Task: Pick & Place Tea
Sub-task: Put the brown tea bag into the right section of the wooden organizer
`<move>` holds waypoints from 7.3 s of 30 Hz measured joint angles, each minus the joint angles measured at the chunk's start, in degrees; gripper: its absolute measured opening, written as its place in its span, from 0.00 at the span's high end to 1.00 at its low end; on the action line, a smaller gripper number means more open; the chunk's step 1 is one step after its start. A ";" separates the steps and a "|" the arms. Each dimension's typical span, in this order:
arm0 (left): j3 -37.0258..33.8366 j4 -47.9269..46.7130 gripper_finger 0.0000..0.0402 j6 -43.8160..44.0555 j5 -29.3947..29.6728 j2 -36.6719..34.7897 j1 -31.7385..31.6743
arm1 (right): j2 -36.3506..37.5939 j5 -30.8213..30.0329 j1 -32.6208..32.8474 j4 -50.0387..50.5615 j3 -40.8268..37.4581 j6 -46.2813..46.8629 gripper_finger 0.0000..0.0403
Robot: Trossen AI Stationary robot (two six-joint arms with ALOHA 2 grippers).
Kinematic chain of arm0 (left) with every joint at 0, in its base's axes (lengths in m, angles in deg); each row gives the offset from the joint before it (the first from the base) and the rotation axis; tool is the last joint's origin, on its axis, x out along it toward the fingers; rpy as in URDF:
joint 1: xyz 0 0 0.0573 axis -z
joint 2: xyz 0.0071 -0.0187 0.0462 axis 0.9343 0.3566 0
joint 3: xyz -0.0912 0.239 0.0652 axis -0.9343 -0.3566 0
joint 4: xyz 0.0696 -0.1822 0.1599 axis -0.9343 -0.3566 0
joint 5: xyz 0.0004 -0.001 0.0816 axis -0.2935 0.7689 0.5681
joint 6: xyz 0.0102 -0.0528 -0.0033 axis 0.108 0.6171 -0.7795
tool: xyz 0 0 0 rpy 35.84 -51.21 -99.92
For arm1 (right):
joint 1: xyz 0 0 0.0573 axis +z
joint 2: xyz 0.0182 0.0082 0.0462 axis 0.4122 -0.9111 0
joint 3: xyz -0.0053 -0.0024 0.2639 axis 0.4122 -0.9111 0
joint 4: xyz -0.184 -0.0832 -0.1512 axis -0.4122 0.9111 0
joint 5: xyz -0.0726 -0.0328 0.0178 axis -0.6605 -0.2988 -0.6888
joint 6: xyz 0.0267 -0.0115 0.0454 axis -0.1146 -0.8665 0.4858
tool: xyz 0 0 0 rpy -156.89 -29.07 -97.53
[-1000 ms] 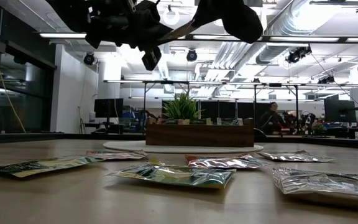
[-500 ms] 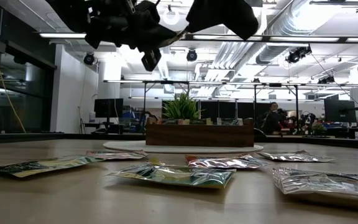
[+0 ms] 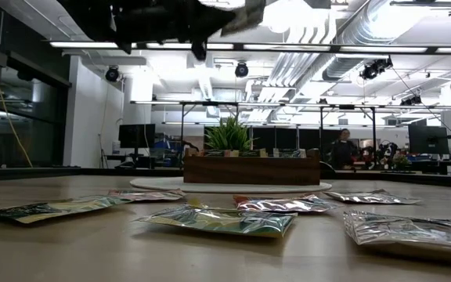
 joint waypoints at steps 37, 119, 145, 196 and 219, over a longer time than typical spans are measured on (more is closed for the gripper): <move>0.00 17.82 1.00 -0.95 3.35 -0.02 0.00 | 11.68 32.27 -12.19 -1.27 0.04 7.55 0.65; 0.02 12.95 0.72 6.29 -22.11 -0.09 -11.63 | 4.92 80.46 -51.44 33.37 0.02 -23.10 1.00; 0.02 4.87 0.72 3.20 -21.75 -0.09 -11.63 | -6.90 77.32 -53.72 36.38 0.02 -39.56 0.99; 12.60 -18.18 0.72 -19.54 15.19 25.28 22.08 | 32.86 65.42 -13.71 4.56 -41.16 37.04 0.78; 39.34 -40.05 0.73 -21.73 23.22 44.89 22.14 | 32.84 58.37 -9.70 3.52 -44.30 35.15 0.78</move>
